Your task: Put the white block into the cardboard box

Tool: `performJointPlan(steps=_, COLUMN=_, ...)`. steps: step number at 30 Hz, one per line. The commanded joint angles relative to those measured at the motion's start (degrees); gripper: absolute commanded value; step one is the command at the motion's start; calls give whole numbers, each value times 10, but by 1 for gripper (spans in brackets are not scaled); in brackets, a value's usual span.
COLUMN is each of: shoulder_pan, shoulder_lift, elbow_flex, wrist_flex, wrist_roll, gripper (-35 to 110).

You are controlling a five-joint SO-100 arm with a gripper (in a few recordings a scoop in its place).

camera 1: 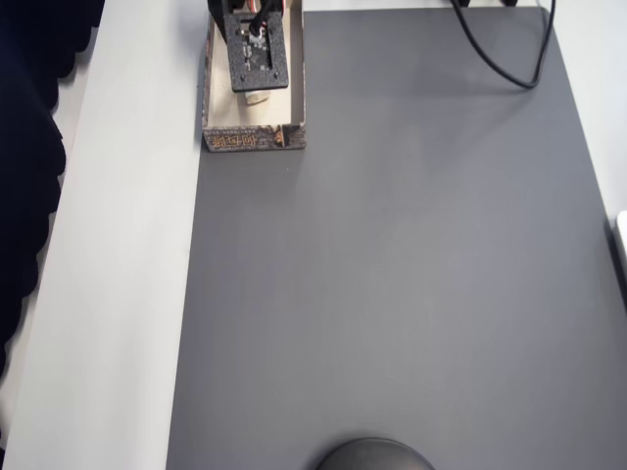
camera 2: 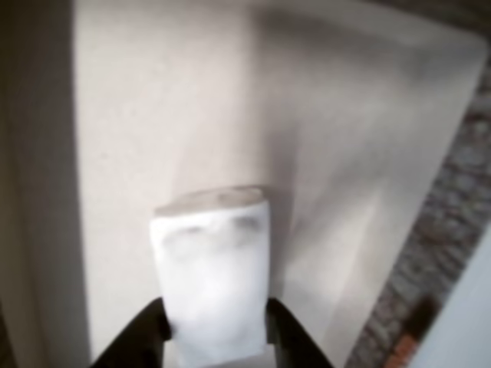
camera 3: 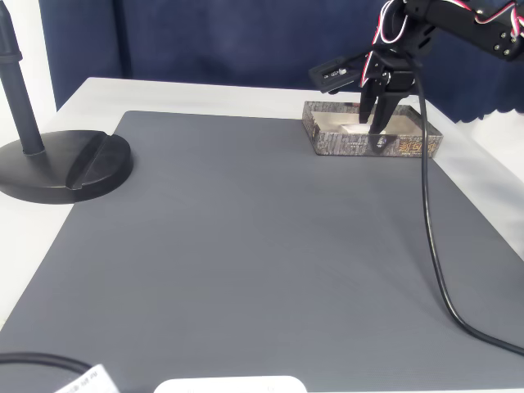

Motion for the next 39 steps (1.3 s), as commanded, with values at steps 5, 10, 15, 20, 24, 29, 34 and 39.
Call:
performJointPlan(steps=5, shoulder_pan=-15, shoulder_lift=99, elbow_flex=-4, wrist_flex=-25, wrist_roll=29, gripper=36)
performJointPlan(steps=10, shoulder_pan=-20, shoulder_lift=124, elbow_flex=-4, wrist_flex=-26, wrist_roll=29, gripper=38)
performJointPlan(steps=15, shoulder_pan=-27, shoulder_lift=168, elbow_flex=29, wrist_flex=-26, wrist_roll=25, gripper=38)
performJointPlan(steps=20, shoulder_pan=-43, shoulder_lift=226, elbow_flex=103, wrist_flex=-6, wrist_roll=1, gripper=27)
performJointPlan(steps=24, shoulder_pan=-61, shoulder_lift=276, elbow_flex=158, wrist_flex=24, wrist_roll=-69, gripper=13)
performJointPlan(steps=29, shoulder_pan=-98, shoulder_lift=348, elbow_flex=236, wrist_flex=28, wrist_roll=-150, gripper=3)
performJointPlan(steps=34, shoulder_pan=-146, shoulder_lift=436, elbow_flex=328, wrist_flex=25, wrist_roll=-232, gripper=-2)
performJointPlan(steps=39, shoulder_pan=-215, shoulder_lift=532, elbow_flex=449, wrist_flex=7, wrist_roll=-328, gripper=-2)
